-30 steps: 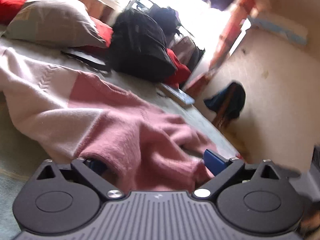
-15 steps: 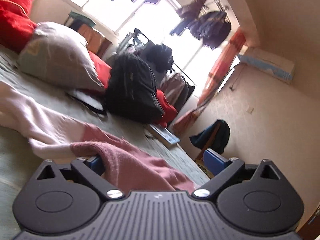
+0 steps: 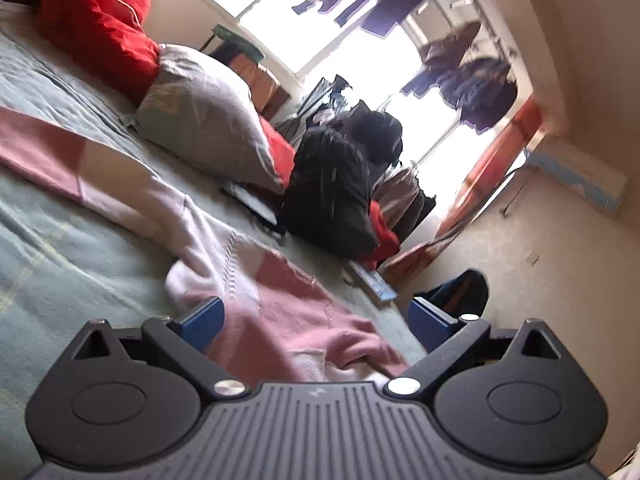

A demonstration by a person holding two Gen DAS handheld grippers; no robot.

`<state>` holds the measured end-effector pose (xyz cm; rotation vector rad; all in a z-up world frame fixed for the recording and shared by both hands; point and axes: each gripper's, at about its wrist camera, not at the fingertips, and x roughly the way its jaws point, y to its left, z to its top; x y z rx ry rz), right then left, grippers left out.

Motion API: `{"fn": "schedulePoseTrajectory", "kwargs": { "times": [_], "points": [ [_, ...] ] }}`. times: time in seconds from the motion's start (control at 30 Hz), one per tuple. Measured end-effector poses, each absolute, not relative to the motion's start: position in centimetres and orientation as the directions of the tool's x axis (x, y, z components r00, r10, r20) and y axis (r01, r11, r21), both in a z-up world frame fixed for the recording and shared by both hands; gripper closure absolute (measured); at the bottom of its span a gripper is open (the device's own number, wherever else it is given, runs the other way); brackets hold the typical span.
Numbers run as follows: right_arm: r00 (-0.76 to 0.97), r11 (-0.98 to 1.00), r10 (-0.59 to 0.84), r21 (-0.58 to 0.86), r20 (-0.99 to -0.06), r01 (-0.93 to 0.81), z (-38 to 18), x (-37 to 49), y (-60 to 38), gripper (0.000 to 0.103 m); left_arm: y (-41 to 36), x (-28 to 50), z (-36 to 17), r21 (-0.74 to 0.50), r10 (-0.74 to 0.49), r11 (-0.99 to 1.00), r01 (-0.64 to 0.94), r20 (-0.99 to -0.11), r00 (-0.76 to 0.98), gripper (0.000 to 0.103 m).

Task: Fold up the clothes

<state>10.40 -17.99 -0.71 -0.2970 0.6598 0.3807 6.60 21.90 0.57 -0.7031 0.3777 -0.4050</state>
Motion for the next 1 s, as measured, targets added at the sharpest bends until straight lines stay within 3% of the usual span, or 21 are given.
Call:
{"fn": "schedulePoseTrajectory", "kwargs": {
  "times": [0.03,0.13,0.3,0.4,0.63,0.87,1.0],
  "points": [
    [0.724,0.892,0.249,-0.14,-0.644,-0.431,-0.7,10.5,-18.0,0.0,22.3,6.3,0.7,-0.684,-0.469,0.692,0.23,-0.185,0.864,0.005],
    [0.718,0.895,0.246,-0.132,-0.651,-0.426,-0.8,10.8,-17.8,0.0,22.9,6.1,1.4,-0.623,-0.402,0.765,0.163,-0.263,0.877,0.005],
    [0.713,0.895,0.24,-0.135,-0.659,-0.426,-1.2,10.5,-17.6,0.0,21.3,8.5,1.1,-0.43,-0.283,0.902,0.03,-0.538,0.794,0.005],
    [0.708,0.9,0.232,-0.13,-0.667,-0.417,-1.5,10.4,-18.0,0.0,21.1,8.7,-0.4,-0.424,-0.3,0.905,0.03,-0.59,0.75,0.005],
    [0.668,0.928,0.228,-0.051,-0.709,-0.37,-2.9,10.5,-21.3,0.0,20.8,8.7,-4.4,-0.462,-0.35,0.886,0.023,-0.636,0.688,0.005],
    [0.613,0.954,0.27,0.119,-0.742,-0.276,-5.0,10.2,-26.5,0.0,20.5,9.4,-6.8,-0.5,-0.404,0.865,0.046,-0.638,0.656,0.006],
    [0.547,0.924,0.383,0.306,-0.744,-0.231,-7.0,10.4,-29.7,0.0,21.1,9.3,-7.2,-0.575,-0.497,0.812,0.098,-0.595,0.631,0.005]
  ]
}}
